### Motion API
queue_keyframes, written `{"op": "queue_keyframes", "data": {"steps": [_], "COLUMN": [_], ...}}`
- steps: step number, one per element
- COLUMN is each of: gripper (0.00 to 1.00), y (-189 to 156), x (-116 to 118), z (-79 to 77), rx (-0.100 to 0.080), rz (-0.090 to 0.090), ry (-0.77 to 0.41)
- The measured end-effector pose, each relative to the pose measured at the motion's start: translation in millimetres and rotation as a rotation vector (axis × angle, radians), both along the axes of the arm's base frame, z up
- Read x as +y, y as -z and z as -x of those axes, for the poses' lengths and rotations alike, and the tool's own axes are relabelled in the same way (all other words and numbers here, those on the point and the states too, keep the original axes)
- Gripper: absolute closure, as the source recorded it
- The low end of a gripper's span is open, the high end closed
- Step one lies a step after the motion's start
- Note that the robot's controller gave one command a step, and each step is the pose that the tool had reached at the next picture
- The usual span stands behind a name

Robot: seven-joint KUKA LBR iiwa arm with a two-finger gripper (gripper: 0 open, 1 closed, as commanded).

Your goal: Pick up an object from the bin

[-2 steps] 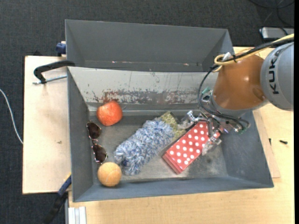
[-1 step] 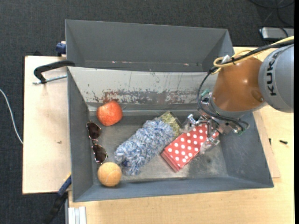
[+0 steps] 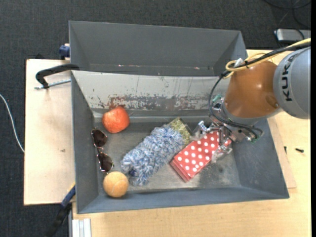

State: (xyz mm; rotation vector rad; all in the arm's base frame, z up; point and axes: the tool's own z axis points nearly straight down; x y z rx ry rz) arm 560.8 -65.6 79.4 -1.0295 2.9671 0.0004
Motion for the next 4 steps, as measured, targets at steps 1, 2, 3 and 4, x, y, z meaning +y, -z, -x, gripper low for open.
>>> {"op": "queue_keyframes", "data": {"steps": [1, 2, 3, 4], "gripper": [1.00, 1.00, 1.00, 1.00], "y": [-3, -10, -16, -24], "x": [0, 0, 1, 1], "z": [0.8, 0.3, 0.3, 0.5], "rx": [-0.001, -0.005, -0.005, -0.003], "rz": [0.000, 0.000, 0.000, -0.001], "ry": [0.000, 0.000, 0.000, 0.001]}}
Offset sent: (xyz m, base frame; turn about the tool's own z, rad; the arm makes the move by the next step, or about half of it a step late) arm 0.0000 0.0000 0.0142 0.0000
